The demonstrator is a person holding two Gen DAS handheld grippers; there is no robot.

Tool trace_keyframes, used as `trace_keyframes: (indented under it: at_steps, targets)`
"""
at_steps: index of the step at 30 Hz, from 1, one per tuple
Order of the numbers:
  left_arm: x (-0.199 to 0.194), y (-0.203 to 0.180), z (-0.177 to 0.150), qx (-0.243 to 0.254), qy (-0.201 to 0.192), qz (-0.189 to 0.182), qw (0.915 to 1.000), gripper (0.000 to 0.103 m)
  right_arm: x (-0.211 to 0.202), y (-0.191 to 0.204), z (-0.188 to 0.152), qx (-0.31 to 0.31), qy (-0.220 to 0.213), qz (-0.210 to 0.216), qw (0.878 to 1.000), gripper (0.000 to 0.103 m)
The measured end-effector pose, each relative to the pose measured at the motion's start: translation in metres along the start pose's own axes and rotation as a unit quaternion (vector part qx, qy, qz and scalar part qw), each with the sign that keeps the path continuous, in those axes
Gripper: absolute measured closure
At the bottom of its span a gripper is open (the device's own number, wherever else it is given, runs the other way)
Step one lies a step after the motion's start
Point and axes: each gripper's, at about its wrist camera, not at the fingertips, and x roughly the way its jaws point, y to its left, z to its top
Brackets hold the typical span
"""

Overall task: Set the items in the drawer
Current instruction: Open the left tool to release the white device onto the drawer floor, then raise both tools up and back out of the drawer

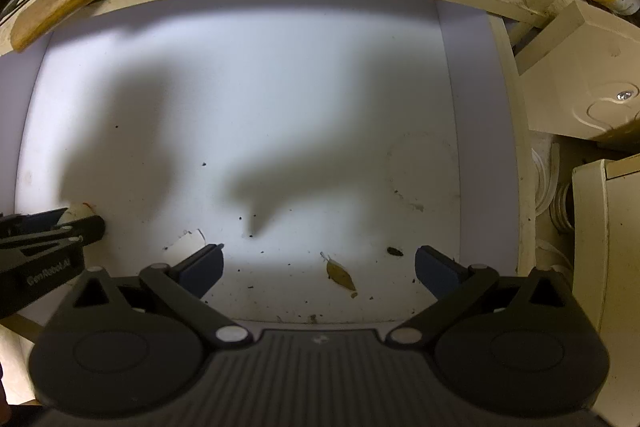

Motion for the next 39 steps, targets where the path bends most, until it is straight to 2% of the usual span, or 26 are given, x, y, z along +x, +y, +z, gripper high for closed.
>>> trace_keyframes:
  at_steps: [5,6,7,10,15,17,19,22,28,34,36,39]
  targets:
    - [0.001,-0.002,0.0,-0.008,0.001,-0.001,1.0,0.071,-0.001,0.0,0.001,0.002,-0.003,-0.002,1.0,0.001]
    - [0.001,-0.001,0.0,-0.013,0.003,-0.005,0.9999,0.062,-0.001,-0.001,0.001,0.003,-0.004,-0.002,1.0,0.001]
    - [0.001,0.0,0.0,-0.019,0.004,-0.008,0.9998,0.045,-0.001,-0.001,0.001,0.003,-0.004,-0.002,1.0,0.001]
    - [0.001,0.0,0.0,-0.025,0.003,-0.003,0.9997,0.025,-0.002,0.0,0.002,0.004,-0.005,-0.001,1.0,0.001]
    - [-0.002,0.0,0.0,-0.03,0.002,0.002,0.9995,0.022,-0.003,-0.001,0.0,0.006,-0.008,0.0,1.0,0.001]
    - [-0.004,0.0,0.001,-0.033,-0.002,0.004,0.9994,0.017,-0.005,-0.001,0.0,0.006,-0.008,-0.001,1.0,0.001]
    - [-0.008,0.001,0.003,-0.031,-0.001,0.004,0.9995,0.006,-0.005,-0.002,0.0,0.007,-0.009,-0.001,1.0,0.001]
    - [-0.01,0.0,0.003,-0.029,-0.002,0.005,0.9996,0.005,-0.004,-0.003,0.0,0.009,-0.009,-0.002,1.0,0.001]
    - [-0.013,-0.007,0.001,-0.008,-0.015,0.031,0.9994,0.004,-0.007,-0.003,0.0,0.011,-0.011,-0.001,1.0,0.001]
    - [-0.012,-0.021,-0.005,-0.013,-0.015,0.027,0.9994,0.004,-0.008,-0.004,0.001,0.014,-0.012,-0.002,1.0,0.001]
    - [-0.004,-0.005,0.005,-0.015,-0.012,0.025,0.9995,0.004,-0.009,-0.004,0.001,0.014,-0.013,-0.001,1.0,0.001]
    - [-0.009,0.008,-0.005,-0.017,-0.009,0.023,0.9996,0.004,-0.011,-0.004,0.001,0.015,-0.015,-0.001,1.0,0.001]
